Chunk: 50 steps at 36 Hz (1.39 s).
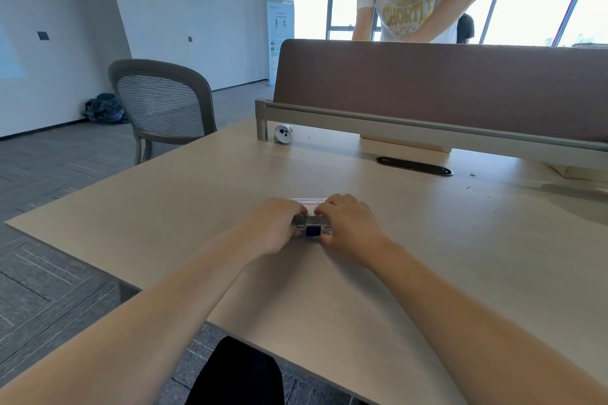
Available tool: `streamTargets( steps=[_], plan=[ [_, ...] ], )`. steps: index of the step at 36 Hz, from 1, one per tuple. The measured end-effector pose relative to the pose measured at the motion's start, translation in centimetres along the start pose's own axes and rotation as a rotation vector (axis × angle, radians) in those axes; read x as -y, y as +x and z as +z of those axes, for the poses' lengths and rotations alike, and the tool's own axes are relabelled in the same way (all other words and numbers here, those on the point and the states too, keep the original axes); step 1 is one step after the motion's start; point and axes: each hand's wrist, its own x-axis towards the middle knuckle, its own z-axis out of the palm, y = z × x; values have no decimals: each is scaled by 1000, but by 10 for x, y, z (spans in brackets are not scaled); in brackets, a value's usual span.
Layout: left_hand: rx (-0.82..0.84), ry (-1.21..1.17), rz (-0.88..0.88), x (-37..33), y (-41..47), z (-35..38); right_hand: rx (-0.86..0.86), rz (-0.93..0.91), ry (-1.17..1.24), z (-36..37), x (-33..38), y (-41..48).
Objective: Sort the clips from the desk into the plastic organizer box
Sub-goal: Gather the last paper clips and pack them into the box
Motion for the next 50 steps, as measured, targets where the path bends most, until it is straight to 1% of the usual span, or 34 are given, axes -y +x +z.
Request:
streamTargets(
  steps=[4, 10, 18, 23, 27, 32, 35, 38, 40, 45, 50],
  plan=[
    [-11, 15, 12, 0, 0, 1, -39, -30, -34, 2, 2, 1],
    [-8, 21, 7, 3, 0, 3, -135, -104, -149, 6, 13, -6],
    [-3, 46, 6, 5, 1, 2, -143, -56, -180, 15, 17, -7],
    [8, 37, 9, 4, 2, 3, -217, -89, -207, 16, 18, -13],
    [24, 23, 6, 2, 1, 0, -221, -99, -241, 12, 17, -13],
    [32, 23, 18, 1, 0, -3, -186, -158, -176, 5, 11, -16],
    [33, 10, 16, 0, -1, -5, -162, -160, -164, 0, 6, -15],
    [23, -11, -11, -1, -4, -7, -209, -155, -99, -3, -1, -13],
    [10, -12, -27, -1, -5, -10, -225, -130, -74, -5, -2, -11],
    [36, -40, -52, 8, -5, -13, -230, -58, 0, -12, -3, -2],
    [-4, -58, -76, 8, -3, -12, -222, -27, 58, -15, -4, 1]
  ],
)
